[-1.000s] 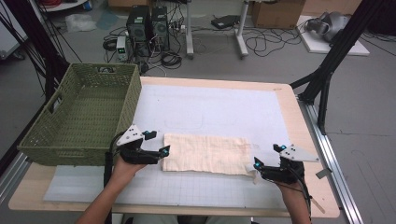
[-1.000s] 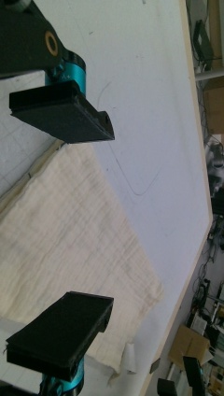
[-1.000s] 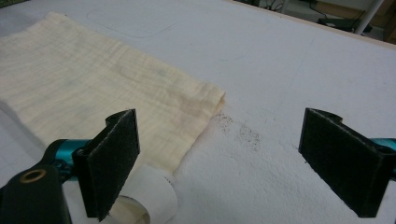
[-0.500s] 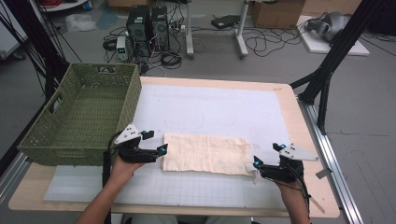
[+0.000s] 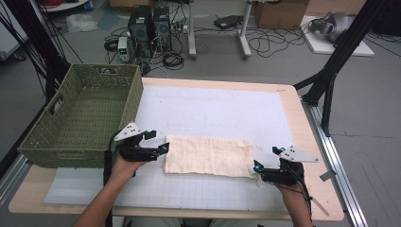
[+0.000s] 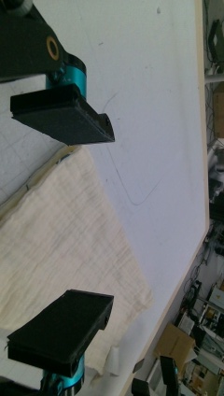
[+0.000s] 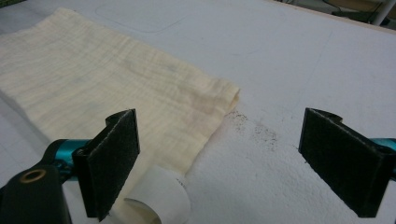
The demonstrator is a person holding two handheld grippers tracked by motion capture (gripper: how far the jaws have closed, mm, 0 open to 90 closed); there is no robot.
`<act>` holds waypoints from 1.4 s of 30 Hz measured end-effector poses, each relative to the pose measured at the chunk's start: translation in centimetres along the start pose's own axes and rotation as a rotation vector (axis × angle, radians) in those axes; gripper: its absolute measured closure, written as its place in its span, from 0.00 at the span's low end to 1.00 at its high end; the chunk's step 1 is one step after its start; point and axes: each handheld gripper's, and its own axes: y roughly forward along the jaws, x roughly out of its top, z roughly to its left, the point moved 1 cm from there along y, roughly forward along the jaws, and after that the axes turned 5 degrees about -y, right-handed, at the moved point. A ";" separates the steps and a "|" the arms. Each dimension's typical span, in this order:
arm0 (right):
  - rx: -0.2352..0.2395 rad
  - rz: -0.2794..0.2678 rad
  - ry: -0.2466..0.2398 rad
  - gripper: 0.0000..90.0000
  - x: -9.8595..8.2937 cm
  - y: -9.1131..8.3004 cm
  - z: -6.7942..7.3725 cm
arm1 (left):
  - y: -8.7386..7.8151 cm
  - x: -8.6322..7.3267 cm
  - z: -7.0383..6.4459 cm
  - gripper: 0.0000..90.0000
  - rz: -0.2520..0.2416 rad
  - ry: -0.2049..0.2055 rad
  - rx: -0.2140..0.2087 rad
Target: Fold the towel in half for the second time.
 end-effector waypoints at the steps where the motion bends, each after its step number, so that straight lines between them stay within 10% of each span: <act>1: 0.000 0.000 -0.001 0.13 0.0 0.0 0.0 | 0.1 0.1 0.0 0.19 -0.001 0.003 0.004; 14: 0.009 -0.002 0.016 0.13 -0.1 0.0 -0.2 | 2.9 2.5 1.1 0.33 0.044 -0.002 0.059; 29: 0.008 0.007 0.027 0.13 -0.4 0.0 -0.2 | 6.1 0.8 2.1 0.45 0.204 0.031 0.103; 42: 0.016 0.020 0.035 0.13 -0.5 0.3 -0.2 | 7.0 -0.2 1.3 0.72 0.330 0.208 0.184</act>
